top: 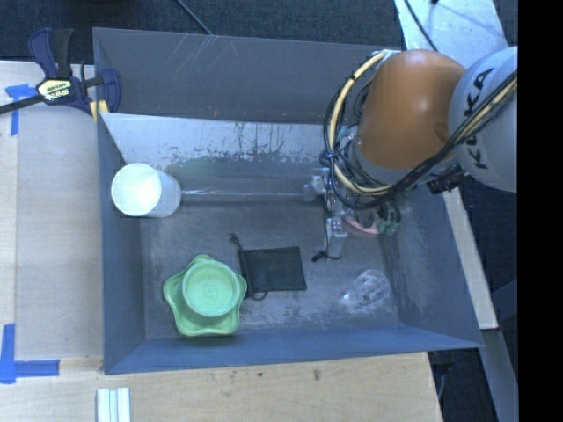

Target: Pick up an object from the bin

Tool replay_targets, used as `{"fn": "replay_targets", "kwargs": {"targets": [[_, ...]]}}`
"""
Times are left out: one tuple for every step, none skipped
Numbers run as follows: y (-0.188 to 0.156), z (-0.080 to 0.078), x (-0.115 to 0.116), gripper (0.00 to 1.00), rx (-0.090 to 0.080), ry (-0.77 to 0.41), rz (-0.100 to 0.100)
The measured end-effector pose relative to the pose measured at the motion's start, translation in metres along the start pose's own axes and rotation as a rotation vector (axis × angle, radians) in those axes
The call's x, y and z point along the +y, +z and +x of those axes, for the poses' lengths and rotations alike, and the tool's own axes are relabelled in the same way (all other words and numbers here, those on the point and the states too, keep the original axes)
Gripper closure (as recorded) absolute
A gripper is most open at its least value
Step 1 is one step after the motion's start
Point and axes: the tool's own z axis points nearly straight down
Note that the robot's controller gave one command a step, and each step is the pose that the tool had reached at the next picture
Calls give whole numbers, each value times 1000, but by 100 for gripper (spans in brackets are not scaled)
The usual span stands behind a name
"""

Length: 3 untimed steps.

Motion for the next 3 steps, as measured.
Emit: {"fn": "replay_targets", "kwargs": {"targets": [[49,-6,29,0,-8,-40,1],[94,37,68,0,1,-136,0],[107,29,74,0,5,-209,-1]]}}
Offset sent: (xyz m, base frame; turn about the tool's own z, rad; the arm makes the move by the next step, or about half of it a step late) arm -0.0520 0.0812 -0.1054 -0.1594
